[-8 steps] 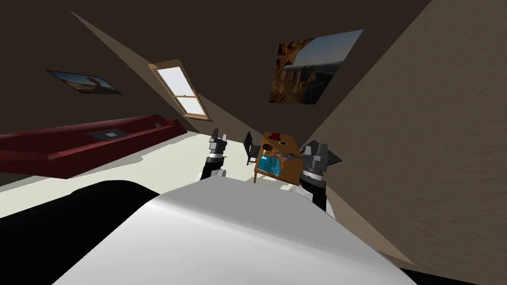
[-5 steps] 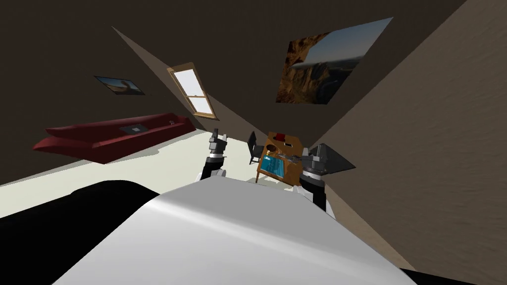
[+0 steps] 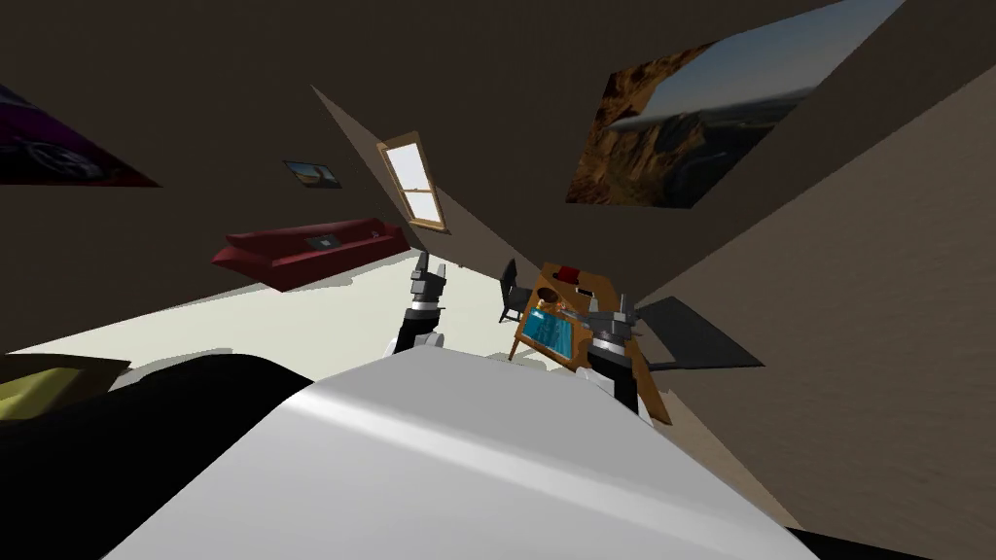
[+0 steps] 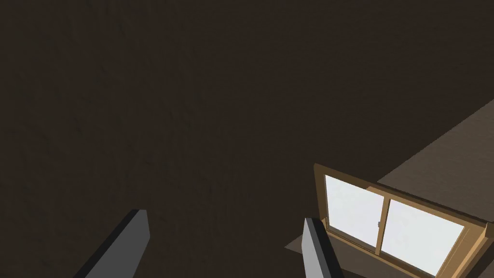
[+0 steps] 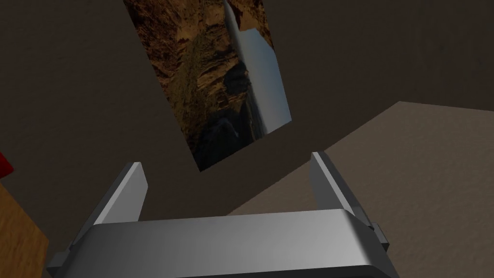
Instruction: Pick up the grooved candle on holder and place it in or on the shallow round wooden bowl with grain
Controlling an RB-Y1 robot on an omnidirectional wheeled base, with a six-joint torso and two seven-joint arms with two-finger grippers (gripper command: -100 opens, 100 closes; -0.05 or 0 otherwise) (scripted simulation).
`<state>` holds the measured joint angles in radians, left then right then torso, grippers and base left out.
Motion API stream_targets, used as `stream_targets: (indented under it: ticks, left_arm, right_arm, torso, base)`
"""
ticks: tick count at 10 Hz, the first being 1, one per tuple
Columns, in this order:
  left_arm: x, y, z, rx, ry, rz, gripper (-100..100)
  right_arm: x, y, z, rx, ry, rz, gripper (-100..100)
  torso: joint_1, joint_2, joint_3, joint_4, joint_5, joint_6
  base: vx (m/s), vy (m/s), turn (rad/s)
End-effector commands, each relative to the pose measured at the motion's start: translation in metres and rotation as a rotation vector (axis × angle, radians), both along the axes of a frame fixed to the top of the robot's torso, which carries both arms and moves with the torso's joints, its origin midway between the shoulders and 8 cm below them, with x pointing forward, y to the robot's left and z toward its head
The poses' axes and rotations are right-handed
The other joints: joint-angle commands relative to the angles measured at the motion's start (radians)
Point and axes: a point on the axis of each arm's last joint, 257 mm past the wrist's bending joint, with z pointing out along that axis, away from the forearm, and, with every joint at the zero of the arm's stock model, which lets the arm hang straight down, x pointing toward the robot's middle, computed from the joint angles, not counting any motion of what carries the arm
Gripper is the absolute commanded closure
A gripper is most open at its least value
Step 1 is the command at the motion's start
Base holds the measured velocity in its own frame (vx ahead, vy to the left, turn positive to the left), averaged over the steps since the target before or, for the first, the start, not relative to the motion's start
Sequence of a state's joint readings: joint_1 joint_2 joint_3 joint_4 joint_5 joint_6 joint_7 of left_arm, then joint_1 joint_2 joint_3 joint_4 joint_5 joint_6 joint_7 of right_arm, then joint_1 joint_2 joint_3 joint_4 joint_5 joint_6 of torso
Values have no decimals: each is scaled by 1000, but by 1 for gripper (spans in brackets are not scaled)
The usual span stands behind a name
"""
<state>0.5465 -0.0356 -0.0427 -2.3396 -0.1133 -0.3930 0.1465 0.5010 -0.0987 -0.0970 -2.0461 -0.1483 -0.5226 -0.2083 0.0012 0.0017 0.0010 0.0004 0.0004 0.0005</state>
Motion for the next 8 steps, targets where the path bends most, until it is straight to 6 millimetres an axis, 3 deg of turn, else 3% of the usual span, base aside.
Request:
stream_targets:
  ticks: [1,2,3,7,8]
  left_arm:
    - [0,0,0,0,0,0,0]
    - [0,0,0,0,0,0,0]
    - [0,0,0,0,0,0,0]
    - [0,0,0,0,0,0,0]
    - [0,0,0,0,0,0,0]
  right_arm:
    - [3,-9,-17,78,29,18,-100]
    - [6,-18,-33,139,55,26,-100]
    - [6,-18,-33,149,53,31,-100]
    - [8,-47,-88,378,118,49,-100]
    - [8,-47,-88,391,114,56,-100]
  torso:
    - [0,0,0,0,0,0]
    - [0,0,0,0,0,-1]
    - [1,0,0,0,0,-1]
    - [-1,0,0,0,0,0]
    - [-1,0,0,0,0,-1]
  base:
    - [-25,29,216]
    - [-28,38,409]
    - [-17,17,141]
    - [-17,20,290]
    - [-6,7,147]
